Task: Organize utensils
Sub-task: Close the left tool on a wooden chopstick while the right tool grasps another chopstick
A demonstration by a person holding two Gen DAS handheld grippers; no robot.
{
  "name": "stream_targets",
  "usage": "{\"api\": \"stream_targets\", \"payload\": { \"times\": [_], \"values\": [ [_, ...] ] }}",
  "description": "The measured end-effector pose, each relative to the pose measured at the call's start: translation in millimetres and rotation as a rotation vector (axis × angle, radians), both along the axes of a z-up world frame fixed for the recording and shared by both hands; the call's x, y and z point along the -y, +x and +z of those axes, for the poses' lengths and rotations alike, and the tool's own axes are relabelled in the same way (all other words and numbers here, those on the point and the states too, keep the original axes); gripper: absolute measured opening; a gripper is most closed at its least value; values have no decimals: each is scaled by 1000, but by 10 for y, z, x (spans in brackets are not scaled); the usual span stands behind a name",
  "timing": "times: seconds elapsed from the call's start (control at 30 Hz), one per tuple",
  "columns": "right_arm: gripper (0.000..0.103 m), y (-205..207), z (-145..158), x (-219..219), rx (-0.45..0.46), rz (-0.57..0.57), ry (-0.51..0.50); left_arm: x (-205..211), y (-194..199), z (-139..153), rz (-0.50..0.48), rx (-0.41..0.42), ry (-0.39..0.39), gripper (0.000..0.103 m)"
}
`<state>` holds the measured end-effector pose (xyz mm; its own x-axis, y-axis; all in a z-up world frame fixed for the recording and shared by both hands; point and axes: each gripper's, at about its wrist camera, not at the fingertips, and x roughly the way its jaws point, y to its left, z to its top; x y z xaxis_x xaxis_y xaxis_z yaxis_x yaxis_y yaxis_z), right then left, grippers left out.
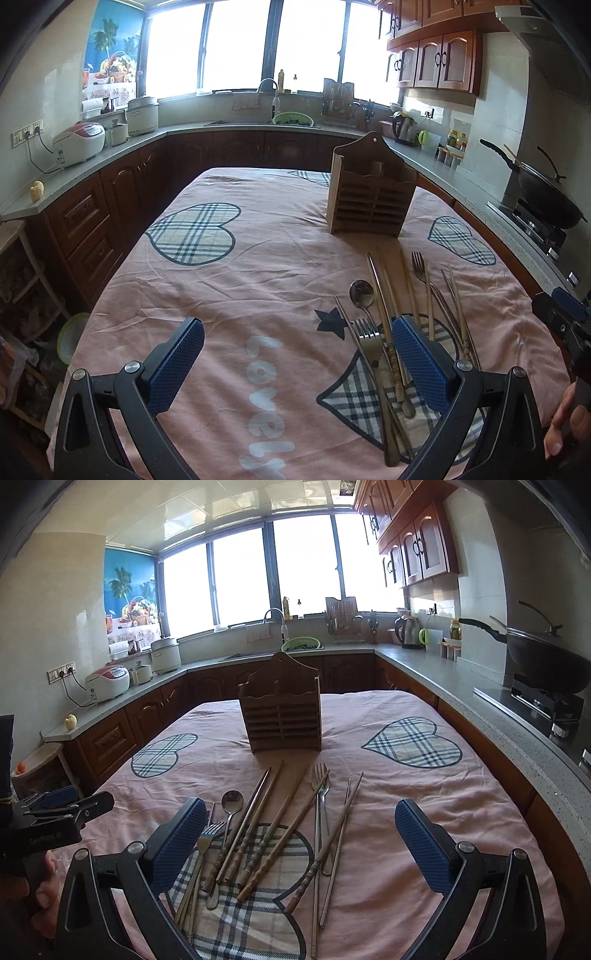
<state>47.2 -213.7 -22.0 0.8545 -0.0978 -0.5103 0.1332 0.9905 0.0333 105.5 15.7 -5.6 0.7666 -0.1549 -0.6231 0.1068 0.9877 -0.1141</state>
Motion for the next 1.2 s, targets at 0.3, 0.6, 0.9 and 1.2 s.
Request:
{"api": "stream_targets", "payload": {
  "times": [0.3,0.6,0.9,1.2],
  "values": [
    [78,407,-151,259,-118,-20,64,154,610,12,-68,-98,5,91],
    [53,926,-345,695,-223,-70,164,510,1312,-86,-180,-207,-14,71],
    [35,1366,-644,1076,-328,-101,285,1089,2091,-307,-306,-280,56,62],
    [28,1665,-847,1256,-385,-111,338,1386,2864,-656,-294,-349,131,47]
  ]
}}
